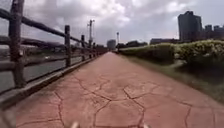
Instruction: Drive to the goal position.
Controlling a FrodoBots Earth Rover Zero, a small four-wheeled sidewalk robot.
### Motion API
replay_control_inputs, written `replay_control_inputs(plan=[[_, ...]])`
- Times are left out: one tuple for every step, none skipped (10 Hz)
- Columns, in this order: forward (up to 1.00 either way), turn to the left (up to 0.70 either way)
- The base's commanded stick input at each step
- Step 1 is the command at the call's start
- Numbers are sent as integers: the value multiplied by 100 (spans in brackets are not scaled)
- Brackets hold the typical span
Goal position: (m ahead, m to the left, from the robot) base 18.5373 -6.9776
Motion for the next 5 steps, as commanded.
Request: replay_control_inputs(plan=[[69,-19],[69,-34],[69,-35],[69,-24],[69,-9]])
